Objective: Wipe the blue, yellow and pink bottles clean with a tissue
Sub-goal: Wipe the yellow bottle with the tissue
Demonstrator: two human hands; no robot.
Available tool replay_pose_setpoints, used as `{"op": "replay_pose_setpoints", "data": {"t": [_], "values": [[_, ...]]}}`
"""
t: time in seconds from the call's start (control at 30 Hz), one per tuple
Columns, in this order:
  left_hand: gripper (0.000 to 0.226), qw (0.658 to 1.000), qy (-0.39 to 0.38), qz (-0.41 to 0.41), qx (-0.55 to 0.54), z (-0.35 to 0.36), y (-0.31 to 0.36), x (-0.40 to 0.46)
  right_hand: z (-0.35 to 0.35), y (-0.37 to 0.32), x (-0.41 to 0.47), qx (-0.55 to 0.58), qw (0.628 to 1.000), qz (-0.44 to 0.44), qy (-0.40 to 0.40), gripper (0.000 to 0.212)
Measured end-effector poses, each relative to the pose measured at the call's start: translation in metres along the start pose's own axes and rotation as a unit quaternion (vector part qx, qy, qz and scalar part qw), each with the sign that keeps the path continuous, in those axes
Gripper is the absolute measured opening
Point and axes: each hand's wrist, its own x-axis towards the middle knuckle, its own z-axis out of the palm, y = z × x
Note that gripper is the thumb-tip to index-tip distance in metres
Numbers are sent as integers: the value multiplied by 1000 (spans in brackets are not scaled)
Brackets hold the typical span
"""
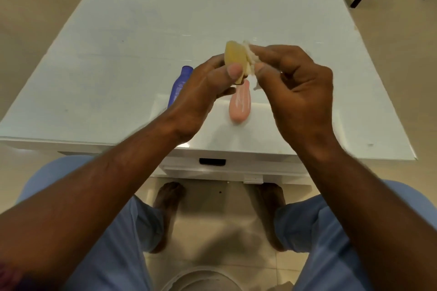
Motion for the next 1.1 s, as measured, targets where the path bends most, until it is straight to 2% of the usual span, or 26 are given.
{"op": "replay_pose_setpoints", "data": {"t": [0.07, 0.2, 0.27, 0.37, 0.43, 0.5, 0.6, 0.7, 0.8, 0.87, 0.93, 1.0, 1.07, 1.1], "values": [[67, 1000, 2, -3, -31, 2, 0, 0, -1, 4, 2, -7, 1000, 16, -3, 28], [64, 998, 3, -10, -58, 5, 1, -4, 1, -11, -9, -1, 994, -108, -10, 29], [79, 997, 0, -25, -72, 6, 1, -6, 3, -4, -6, -11, 998, -67, 12, 27], [87, 994, 3, -41, -104, 8, 2, -5, 0, 5, 1, -8, 1000, 7, 26, 24], [102, 985, 13, -52, -164, 8, -1, -5, 2, -1, -4, -5, 999, -32, 19, 21], [106, 977, 14, -64, -204, 8, -3, -5, 5, -7, -10, 4, 997, -72, 8, 20], [107, 960, -23, -89, -263, 11, -4, -7, 9, 1, -7, -22, 999, -18, 29, 14], [106, 931, -46, -118, -343, 13, -7, -10, 8, 11, -4, -77, 996, 27, 26, 19], [97, 898, -66, -127, -416, 17, -10, -12, 7, 7, -6, -92, 995, -39, 3, 19], [76, 889, -84, -107, -437, 19, -14, -11, 8, 0, -8, -87, 990, -113, -9, 16], [69, 882, -100, -100, -450, 21, -15, -11, 10, -4, -8, -88, 985, -148, -9, 15], [69, 892, -91, -101, -432, 19, -13, -12, 10, 0, -8, -89, 991, -104, -7, 15], [71, 920, -71, -103, -372, 13, -8, -9, 8, 8, -3, -107, 994, -9, -10, 14], [79, 936, -67, -103, -331, 10, -5, -6, 5, 12, 0, -121, 992, 38, -10, 13]]}}
